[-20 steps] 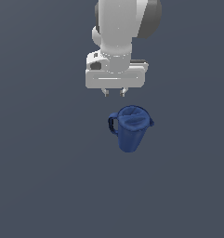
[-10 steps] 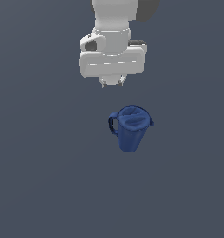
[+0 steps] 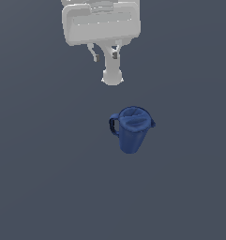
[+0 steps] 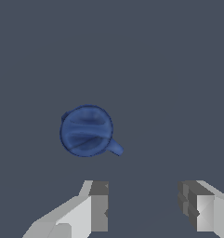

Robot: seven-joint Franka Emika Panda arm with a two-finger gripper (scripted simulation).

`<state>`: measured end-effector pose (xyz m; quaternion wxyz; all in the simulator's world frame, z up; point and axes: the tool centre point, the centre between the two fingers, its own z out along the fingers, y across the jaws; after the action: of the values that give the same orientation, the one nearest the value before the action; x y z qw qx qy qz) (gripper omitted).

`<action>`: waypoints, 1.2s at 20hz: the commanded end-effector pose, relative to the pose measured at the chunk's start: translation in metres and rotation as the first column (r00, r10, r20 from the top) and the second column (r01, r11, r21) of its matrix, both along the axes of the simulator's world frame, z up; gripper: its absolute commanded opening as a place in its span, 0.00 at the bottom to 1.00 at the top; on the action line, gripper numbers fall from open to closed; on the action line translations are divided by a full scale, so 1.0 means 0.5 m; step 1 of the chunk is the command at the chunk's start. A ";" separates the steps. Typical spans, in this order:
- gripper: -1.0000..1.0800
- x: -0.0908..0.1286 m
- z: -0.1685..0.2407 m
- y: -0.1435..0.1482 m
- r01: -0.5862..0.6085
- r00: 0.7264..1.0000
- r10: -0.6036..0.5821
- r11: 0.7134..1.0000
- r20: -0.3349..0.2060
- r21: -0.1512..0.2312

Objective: Pick up the object and move it to a goal position.

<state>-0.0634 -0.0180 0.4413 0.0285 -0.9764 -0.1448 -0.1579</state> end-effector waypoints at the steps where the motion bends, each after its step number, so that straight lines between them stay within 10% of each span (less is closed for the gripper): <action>1: 0.62 -0.008 0.047 -0.015 -0.046 0.997 0.044 0.999 0.062 0.017; 11: 0.62 -0.048 0.193 -0.094 -0.222 0.934 0.190 0.972 0.304 0.075; 24: 0.62 -0.082 0.253 -0.227 -0.424 0.766 0.277 0.896 0.581 0.132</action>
<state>-0.1037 -0.1235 0.5683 0.1328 -0.8440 -0.3004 -0.4241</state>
